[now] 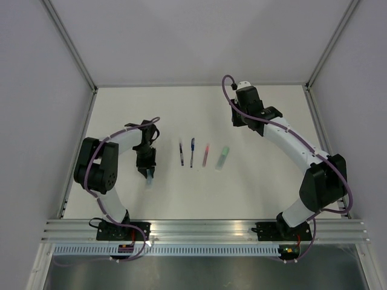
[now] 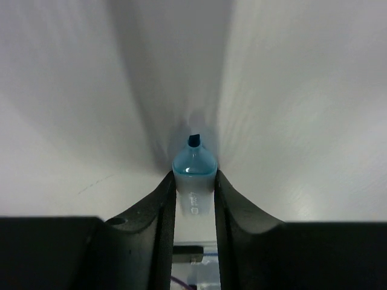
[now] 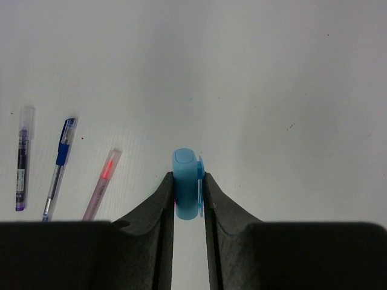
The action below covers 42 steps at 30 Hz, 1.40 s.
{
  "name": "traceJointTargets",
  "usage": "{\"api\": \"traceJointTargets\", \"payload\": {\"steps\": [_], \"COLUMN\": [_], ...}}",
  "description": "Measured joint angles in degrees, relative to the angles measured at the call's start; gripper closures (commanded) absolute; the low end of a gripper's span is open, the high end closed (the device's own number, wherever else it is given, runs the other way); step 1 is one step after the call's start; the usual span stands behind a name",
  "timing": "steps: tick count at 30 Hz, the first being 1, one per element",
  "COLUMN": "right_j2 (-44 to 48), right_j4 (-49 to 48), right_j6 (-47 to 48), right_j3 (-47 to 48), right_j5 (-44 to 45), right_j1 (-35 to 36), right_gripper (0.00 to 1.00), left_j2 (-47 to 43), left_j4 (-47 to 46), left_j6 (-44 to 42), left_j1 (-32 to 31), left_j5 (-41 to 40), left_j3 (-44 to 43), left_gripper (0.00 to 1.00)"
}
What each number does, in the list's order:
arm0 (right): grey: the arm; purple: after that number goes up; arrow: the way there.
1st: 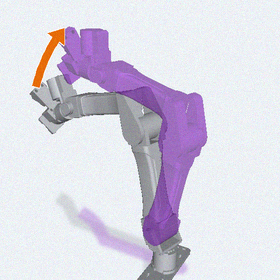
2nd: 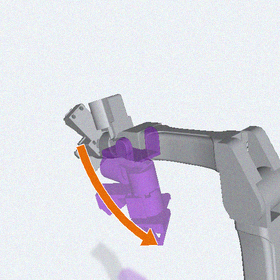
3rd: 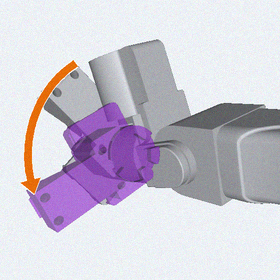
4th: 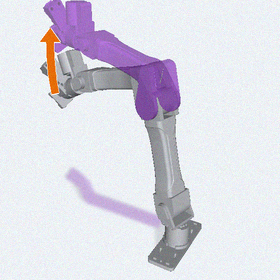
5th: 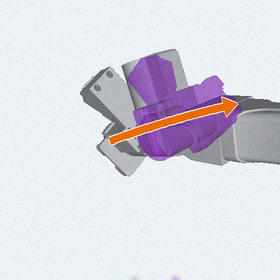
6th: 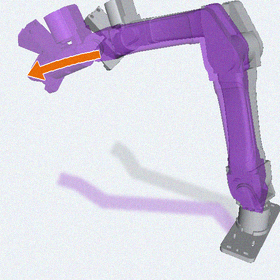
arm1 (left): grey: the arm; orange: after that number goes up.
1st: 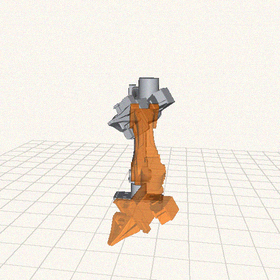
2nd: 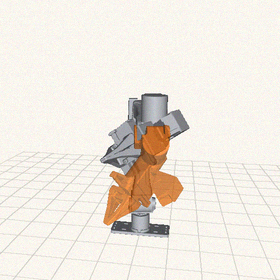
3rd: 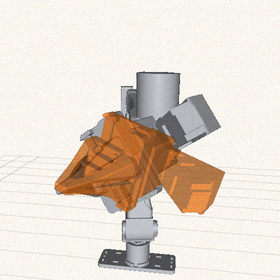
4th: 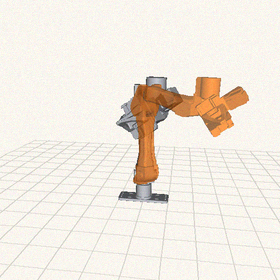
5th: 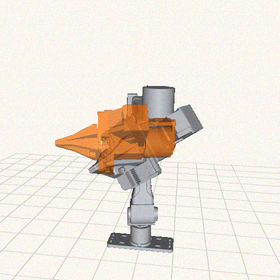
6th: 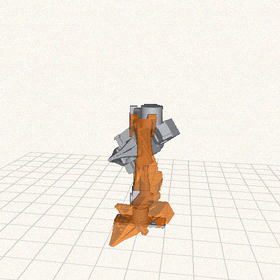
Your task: Insert the pens into the pen caps
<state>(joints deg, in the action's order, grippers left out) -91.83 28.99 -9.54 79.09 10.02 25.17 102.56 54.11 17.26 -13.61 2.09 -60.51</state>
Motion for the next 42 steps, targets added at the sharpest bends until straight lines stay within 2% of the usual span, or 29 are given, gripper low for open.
{"api": "traceJointTargets", "payload": {"steps": [2,3,8,21,30,34,35,38,42], "right_j2": [0.7,1.2,3.0,7.5,10.2,10.4,10.5,10.6,10.6], "right_j4": [-0.7,-1.4,-3.4,-7.4,-8.9,-9.3,-9.6,-10.6,-12.1], "right_j6": [-0.5,-0.8,-2.1,-3.8,-4.2,-4.5,-4.7,-5.2,-6.1], "right_j3": [-1.3,-2.3,-6.7,-13.2,-13.2,-13.4,-13.6,-15.0,-18.3], "right_j5": [-0.5,-0.9,-2.4,-6.2,-7.5,-8.8,-9.2,-10.6,-11.9], "right_j1": [0.0,0.0,-0.1,-0.1,-0.1,-0.2,-0.2,-0.2,-0.2], "right_gripper": [1.00,1.00,1.00,1.00,1.00,1.00,1.00,1.00,1.00], "left_j2": [0.0,0.0,0.0,-2.3,-2.2,-2.1,-2.1,-2.1,-2.1], "left_j4": [-3.3,-5.3,-11.4,-13.8,-13.5,-13.5,-13.5,-13.5,-13.6], "left_j6": [-0.6,-0.8,-1.4,-1.5,-1.5,-1.5,-1.5,-1.5,-1.5], "left_j1": [-1.6,-2.3,-3.6,-5.6,-7.4,-7.5,-7.5,-7.5,-7.5], "left_j5": [1.0,1.4,1.8,1.1,-0.6,-1.5,-1.5,-1.5,-1.2], "left_j3": [-1.3,-1.9,-2.9,-0.3,-0.3,-0.3,-0.3,-0.3,-0.3], "left_gripper": [0.71,0.64,0.48,0.47,0.62,0.76,0.86,0.98,0.98]}}
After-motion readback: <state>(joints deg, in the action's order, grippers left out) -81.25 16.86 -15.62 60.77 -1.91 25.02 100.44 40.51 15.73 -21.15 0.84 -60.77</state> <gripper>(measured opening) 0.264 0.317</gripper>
